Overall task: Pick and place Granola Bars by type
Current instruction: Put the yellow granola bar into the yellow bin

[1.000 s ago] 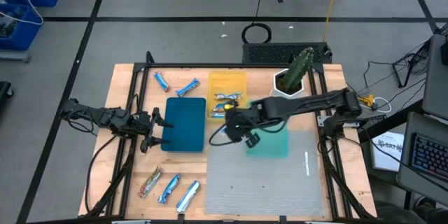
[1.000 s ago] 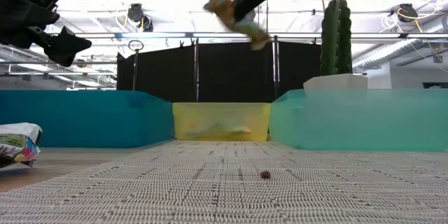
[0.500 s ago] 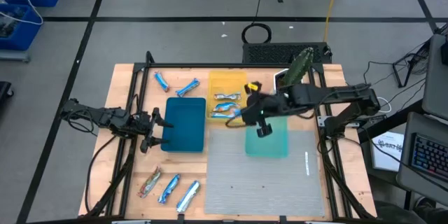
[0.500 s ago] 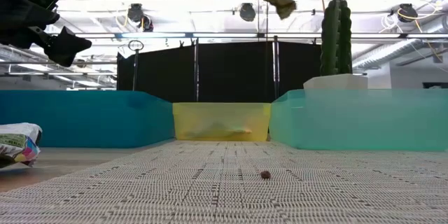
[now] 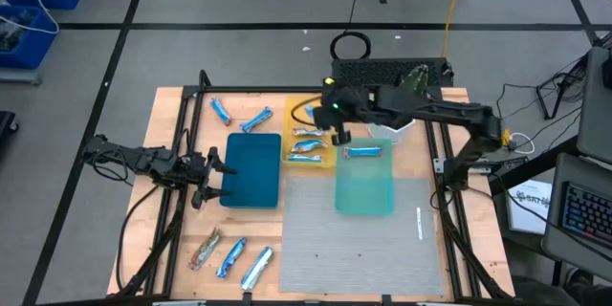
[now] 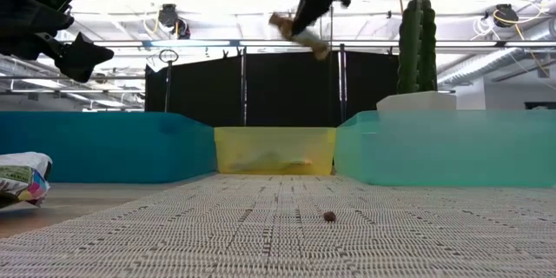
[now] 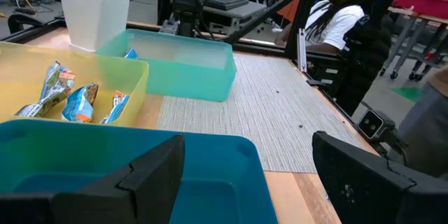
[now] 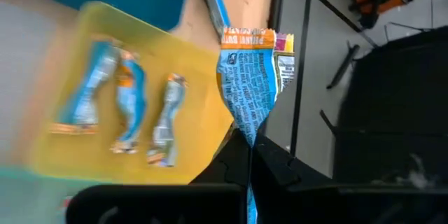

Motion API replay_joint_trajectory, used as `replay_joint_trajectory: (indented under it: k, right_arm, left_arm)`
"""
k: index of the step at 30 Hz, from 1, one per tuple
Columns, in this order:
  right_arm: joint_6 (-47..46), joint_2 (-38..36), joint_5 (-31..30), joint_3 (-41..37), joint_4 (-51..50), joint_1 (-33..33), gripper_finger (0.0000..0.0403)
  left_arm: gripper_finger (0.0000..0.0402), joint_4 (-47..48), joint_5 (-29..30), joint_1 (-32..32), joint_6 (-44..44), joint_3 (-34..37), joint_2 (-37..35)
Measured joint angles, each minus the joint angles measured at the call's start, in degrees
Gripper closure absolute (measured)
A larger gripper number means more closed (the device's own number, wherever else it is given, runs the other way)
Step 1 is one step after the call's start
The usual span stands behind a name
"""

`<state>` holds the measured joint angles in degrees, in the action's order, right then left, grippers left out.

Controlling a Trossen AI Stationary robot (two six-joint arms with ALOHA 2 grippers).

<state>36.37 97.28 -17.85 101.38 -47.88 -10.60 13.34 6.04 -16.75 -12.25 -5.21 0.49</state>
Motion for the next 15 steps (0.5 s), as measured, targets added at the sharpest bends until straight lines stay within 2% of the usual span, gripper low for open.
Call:
replay_joint_trajectory:
  k: [7,15]
  right_arm:
    - [4.68,8.92,0.0,0.0,7.78,-5.79,0.0403]
    - [6.45,17.25,0.05,-0.02,14.59,-9.23,0.0403]
  left_arm:
    - [0.0091,0.0,0.0,0.02,0.0,0.02,-0.01]
    - [0.0091,-0.01,-0.01,0.01,0.02,0.0,-0.01]
